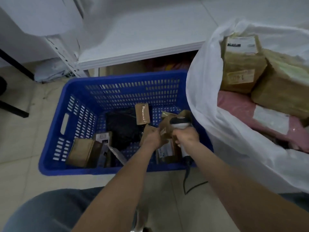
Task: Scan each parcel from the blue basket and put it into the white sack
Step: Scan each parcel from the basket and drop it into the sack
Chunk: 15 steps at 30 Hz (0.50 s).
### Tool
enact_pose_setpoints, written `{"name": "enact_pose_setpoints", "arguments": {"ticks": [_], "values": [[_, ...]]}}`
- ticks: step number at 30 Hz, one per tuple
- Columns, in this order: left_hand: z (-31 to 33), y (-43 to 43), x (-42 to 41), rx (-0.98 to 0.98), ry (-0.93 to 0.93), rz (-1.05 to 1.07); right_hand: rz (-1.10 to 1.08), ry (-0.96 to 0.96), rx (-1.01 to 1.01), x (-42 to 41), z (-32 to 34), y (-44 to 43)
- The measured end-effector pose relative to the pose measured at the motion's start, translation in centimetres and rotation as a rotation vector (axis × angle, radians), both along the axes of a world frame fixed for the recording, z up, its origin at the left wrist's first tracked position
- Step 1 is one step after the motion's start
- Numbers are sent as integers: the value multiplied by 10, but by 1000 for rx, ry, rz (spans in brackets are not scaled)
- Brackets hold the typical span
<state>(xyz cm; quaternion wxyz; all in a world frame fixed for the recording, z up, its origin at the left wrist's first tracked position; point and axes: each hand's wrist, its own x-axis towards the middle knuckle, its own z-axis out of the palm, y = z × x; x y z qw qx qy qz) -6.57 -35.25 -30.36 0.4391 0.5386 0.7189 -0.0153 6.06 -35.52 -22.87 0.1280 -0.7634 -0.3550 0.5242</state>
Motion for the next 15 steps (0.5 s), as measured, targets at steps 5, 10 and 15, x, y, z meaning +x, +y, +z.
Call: {"name": "enact_pose_setpoints", "arguments": {"ticks": [5,10,15], "values": [[-35,18,13,-54,22,37,-26,30,-128,0,-16,31],[-44,16,-19,-101,-72,259,-50,136,-295,-6,-26,39],[-53,6,-41,-211,-220,470,56,161,-354,-22,-43,40]]}}
